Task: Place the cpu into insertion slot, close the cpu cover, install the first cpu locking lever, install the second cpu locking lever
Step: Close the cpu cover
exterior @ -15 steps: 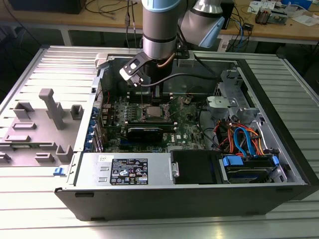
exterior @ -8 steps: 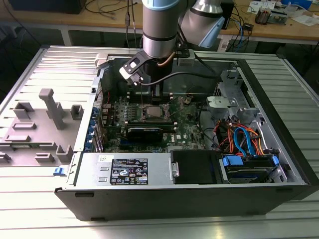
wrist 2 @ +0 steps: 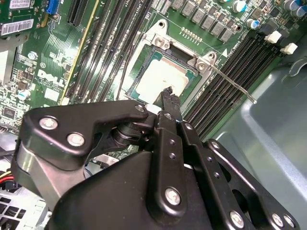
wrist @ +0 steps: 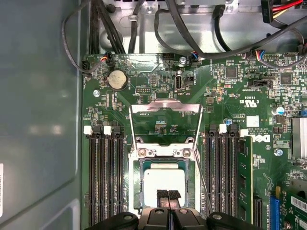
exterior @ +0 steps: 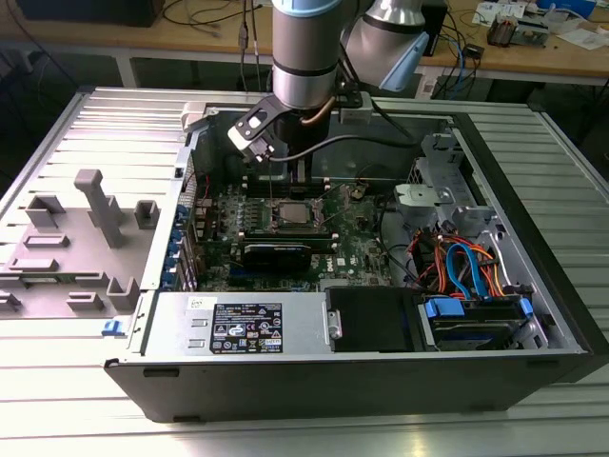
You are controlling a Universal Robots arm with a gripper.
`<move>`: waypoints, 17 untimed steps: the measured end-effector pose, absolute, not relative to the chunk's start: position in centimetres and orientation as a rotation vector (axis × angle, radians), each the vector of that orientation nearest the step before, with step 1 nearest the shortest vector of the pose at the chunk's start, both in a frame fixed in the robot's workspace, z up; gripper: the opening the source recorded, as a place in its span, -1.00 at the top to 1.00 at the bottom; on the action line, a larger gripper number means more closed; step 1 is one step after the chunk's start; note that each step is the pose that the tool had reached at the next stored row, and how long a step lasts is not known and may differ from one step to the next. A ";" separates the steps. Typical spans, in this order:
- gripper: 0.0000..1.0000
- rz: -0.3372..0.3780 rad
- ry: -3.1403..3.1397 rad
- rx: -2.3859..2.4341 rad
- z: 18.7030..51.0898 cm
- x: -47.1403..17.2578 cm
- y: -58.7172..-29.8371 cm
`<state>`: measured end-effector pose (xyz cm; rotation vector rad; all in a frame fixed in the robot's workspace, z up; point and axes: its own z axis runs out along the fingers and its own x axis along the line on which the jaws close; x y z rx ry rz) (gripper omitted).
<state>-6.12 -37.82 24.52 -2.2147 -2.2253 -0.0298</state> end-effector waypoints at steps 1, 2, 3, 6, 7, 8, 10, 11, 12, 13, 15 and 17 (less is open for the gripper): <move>0.79 -0.030 -2.225 -2.214 24.5 -6.1 -37.8; 0.79 -0.030 -2.225 -2.214 24.6 -6.1 -37.8; 0.79 -0.030 -2.225 -2.214 24.6 -6.1 -37.8; 0.79 -0.030 -2.226 -2.214 25.0 -6.1 -37.8; 0.79 -0.030 -2.226 -2.214 25.2 -6.1 -37.8; 0.79 -0.030 -2.226 -2.214 25.4 -6.1 -37.8; 0.79 -0.030 -2.226 -2.215 25.6 -6.1 -37.8; 0.79 -0.030 -2.226 -2.214 25.9 -6.1 -37.8; 0.79 -0.030 -2.226 -2.214 26.1 -6.1 -37.8; 0.79 -0.030 -2.226 -2.215 26.3 -6.1 -37.8; 0.79 -0.030 -2.226 -2.214 26.7 -6.1 -37.8; 0.79 -0.030 -2.225 -2.214 26.7 -6.1 -37.8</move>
